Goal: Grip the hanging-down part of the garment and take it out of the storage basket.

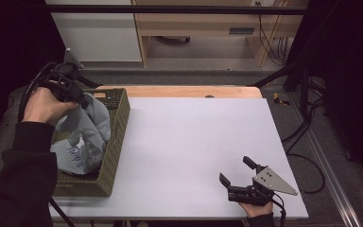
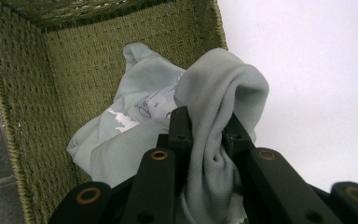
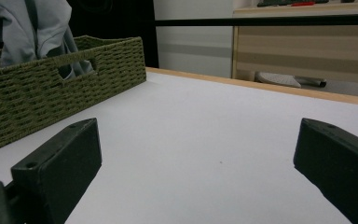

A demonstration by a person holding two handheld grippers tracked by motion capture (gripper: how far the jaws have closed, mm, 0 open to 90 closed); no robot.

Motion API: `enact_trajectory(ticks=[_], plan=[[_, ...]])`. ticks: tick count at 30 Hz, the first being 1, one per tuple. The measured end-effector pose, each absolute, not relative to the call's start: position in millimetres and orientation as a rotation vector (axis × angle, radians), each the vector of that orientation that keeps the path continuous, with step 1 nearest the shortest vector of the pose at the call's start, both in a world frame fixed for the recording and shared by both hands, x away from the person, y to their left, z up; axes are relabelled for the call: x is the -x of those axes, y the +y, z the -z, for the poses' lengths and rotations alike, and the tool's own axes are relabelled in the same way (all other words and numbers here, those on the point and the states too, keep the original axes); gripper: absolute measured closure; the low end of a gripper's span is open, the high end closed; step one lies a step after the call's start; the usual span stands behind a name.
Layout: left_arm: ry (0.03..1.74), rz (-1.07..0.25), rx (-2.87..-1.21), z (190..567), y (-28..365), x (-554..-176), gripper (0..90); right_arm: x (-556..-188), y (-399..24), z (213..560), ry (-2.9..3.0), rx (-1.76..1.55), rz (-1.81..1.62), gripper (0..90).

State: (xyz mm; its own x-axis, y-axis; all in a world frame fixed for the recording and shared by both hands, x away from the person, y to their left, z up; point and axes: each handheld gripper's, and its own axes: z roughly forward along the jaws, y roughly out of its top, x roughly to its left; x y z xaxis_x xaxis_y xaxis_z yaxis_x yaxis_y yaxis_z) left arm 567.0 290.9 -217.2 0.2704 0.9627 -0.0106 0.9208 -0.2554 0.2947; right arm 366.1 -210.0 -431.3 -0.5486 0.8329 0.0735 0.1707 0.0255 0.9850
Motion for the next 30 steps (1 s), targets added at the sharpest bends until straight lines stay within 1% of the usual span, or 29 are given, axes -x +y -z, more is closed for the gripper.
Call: enact_trajectory(ticks=[13, 20, 30], plan=[[1.734, -0.271, -2.293, 211.8, 293.6, -564.1, 77.5, -367.1, -209.3, 431.2, 1.767, -1.016, -1.567, 1.0], [1.735, -0.304, -2.289, 194.6, 296.2, -559.6, 77.6, -368.5, -206.1, 429.6, 1.778, -1.012, -1.572, 1.0], [1.708, -0.384, -2.261, 159.4, 295.5, -550.1, 77.7, -376.0, -196.1, 422.9, 1.801, -0.973, -1.59, 1.0]])
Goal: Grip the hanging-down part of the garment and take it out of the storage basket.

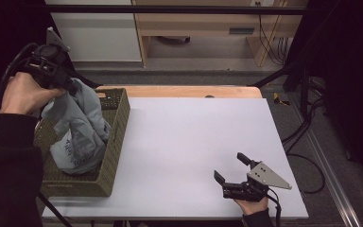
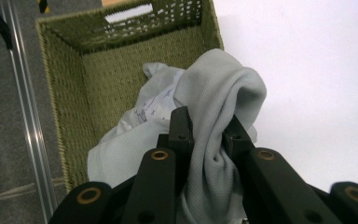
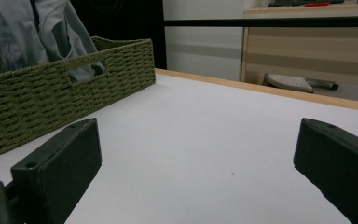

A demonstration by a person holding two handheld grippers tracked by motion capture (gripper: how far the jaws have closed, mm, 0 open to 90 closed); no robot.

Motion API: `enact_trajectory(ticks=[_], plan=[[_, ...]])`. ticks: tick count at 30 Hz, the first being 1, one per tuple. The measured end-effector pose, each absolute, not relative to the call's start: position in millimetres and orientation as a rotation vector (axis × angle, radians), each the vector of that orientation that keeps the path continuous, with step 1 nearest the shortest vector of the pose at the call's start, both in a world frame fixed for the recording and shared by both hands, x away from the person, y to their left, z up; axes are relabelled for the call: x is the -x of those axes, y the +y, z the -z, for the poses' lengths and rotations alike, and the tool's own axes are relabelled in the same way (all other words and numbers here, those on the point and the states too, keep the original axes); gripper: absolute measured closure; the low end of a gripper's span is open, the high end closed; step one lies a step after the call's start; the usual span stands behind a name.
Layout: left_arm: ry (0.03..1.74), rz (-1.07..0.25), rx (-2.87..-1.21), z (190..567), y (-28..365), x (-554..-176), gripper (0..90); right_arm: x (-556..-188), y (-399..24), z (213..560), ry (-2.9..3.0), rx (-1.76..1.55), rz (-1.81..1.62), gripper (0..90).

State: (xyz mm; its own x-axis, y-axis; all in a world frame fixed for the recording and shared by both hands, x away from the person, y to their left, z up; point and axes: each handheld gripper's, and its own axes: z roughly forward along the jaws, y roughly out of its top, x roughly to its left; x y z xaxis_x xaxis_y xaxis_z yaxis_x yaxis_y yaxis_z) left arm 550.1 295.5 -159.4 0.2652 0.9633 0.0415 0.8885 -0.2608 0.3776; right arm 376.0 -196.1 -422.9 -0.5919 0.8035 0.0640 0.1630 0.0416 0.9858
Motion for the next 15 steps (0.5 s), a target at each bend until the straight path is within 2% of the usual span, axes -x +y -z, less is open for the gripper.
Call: enact_trajectory(ticks=[15], plan=[[1.65, -0.483, -2.217, 110.8, 289.8, -533.1, 77.9, -384.2, -184.9, 411.7, 1.82, -0.937, -1.626, 1.0]])
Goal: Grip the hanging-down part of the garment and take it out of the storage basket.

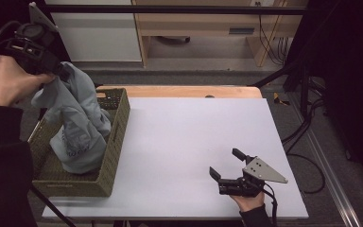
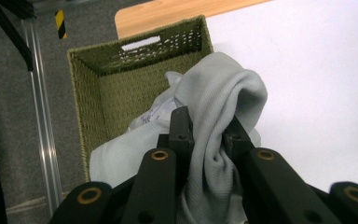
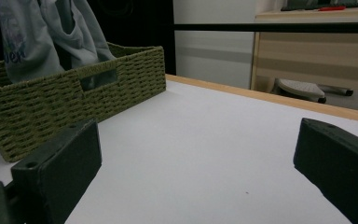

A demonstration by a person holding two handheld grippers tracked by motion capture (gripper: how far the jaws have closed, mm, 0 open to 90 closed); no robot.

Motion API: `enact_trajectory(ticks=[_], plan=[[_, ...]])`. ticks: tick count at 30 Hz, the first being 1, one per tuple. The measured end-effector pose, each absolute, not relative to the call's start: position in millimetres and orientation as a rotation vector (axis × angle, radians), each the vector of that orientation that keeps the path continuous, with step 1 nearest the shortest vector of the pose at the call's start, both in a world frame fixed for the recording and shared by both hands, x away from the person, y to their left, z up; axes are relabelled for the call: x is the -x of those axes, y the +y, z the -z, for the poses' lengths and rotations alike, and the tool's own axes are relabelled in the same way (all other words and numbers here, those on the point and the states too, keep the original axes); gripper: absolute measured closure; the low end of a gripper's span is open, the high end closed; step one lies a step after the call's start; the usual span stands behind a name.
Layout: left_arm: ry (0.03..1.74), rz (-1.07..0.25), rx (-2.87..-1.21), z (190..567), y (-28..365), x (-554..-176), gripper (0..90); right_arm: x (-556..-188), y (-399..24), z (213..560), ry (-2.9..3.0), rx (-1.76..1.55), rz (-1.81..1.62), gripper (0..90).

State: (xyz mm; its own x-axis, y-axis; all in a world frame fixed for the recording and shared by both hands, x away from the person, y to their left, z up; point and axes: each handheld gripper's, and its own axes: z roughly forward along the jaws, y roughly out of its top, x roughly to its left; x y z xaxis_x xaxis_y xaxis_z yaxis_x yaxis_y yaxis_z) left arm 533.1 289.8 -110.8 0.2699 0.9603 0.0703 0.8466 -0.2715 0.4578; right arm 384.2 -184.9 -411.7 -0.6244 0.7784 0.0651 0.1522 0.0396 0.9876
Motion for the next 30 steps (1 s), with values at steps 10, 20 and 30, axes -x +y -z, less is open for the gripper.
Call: enact_trajectory(ticks=[10, 20, 30], plan=[[1.649, -0.477, -2.23, 108.0, 287.6, -535.4, 77.9, -396.5, -156.8, 399.9, 1.863, -0.887, -1.691, 1.6], [1.654, -0.473, -2.234, 109.4, 289.9, -536.0, 77.9, -414.4, -108.4, 388.0, 1.916, -0.819, -1.748, 1.7], [1.659, -0.466, -2.234, 112.8, 291.8, -538.9, 77.8, -432.4, -66.2, 383.1, 1.96, -0.791, -1.792, 2.1]])
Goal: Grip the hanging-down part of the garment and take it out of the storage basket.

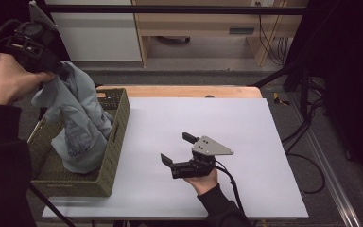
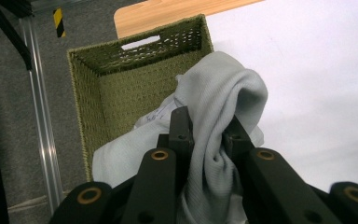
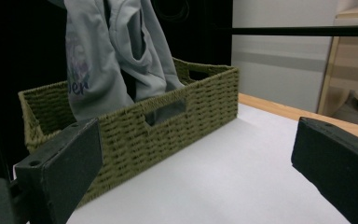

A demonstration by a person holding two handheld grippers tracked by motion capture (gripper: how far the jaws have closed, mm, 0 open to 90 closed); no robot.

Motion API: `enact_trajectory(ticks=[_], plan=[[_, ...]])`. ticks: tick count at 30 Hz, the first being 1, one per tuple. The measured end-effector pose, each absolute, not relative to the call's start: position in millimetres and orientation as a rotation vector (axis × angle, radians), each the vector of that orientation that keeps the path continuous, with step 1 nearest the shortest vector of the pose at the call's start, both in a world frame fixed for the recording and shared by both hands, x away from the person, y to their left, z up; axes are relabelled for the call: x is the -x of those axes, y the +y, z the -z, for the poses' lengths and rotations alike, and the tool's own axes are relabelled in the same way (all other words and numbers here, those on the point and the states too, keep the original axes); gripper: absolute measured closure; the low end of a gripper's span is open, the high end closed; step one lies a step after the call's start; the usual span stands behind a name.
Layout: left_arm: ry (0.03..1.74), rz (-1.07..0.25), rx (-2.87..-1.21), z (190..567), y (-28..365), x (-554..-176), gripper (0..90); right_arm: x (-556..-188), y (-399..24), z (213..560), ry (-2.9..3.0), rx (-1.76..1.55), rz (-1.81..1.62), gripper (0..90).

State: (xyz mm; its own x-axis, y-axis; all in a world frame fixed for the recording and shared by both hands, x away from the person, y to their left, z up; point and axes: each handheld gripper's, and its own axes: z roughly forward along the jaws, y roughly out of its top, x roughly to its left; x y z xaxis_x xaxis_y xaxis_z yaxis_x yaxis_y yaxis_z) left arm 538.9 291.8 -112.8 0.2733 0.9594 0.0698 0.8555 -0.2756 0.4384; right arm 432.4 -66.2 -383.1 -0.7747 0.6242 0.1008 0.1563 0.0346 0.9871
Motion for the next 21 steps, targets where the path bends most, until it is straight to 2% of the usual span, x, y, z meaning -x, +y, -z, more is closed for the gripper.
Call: enact_trajectory(ticks=[21], plan=[[1.633, -0.474, -2.254, 112.1, 286.8, -539.9, 77.8, -465.0, 27.1, 382.7, 2.052, -0.732, -1.857, 4.3]])
